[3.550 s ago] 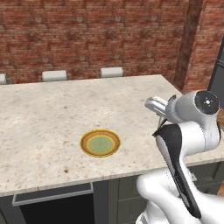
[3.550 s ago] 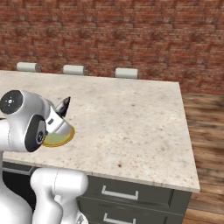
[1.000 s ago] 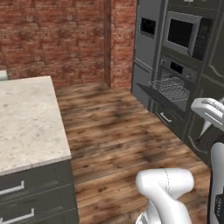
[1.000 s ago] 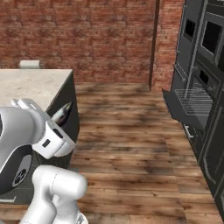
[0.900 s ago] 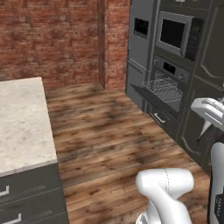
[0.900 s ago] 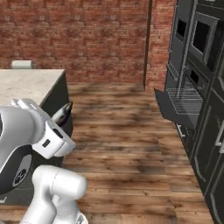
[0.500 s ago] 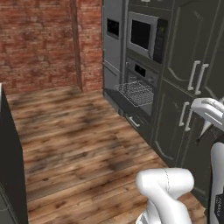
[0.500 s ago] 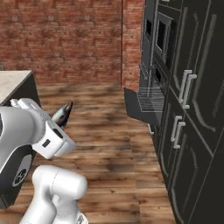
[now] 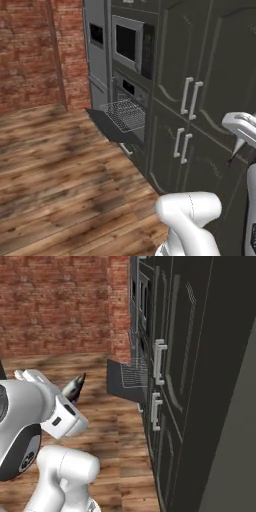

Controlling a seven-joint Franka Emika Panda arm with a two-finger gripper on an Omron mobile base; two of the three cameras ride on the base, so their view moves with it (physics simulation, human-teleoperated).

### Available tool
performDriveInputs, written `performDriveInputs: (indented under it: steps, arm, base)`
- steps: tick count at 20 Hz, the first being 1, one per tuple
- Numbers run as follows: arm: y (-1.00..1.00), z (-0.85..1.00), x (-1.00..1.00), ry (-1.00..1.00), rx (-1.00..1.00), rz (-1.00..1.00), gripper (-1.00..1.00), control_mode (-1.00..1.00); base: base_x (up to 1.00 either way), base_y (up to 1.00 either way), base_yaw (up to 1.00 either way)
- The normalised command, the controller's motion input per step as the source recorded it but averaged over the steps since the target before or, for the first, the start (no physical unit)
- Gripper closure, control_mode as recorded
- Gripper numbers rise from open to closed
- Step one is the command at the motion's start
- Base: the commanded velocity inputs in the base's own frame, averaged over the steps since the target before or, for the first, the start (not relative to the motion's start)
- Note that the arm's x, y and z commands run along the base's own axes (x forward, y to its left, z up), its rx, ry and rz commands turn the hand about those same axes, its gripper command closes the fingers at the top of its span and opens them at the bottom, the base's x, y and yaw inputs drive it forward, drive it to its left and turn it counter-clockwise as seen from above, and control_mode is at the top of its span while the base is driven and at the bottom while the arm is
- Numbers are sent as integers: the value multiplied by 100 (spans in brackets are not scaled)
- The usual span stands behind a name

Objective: Place the fish on the rack of the oven, and slide the rack back inside. Close the oven door.

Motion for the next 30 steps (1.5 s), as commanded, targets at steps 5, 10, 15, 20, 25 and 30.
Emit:
performDriveInputs:
  steps: [5, 10, 15, 20, 25, 30]
  arm:
    - [0, 0, 0, 0, 0, 0, 100, 100]
    - [0, 0, 0, 0, 0, 0, 100, 100]
    - [0, 0, 0, 0, 0, 0, 100, 100]
    - [0, 0, 0, 0, 0, 0, 100, 100]
    - [0, 0, 0, 0, 0, 0, 100, 100]
    - [0, 0, 0, 0, 0, 0, 100, 100]
  base:
    - [100, 10, -33]
    - [100, 11, -34]
    - [98, 9, -31]
    - [96, 19, -22]
    - [82, 14, -11]
    - [38, 0, -1]
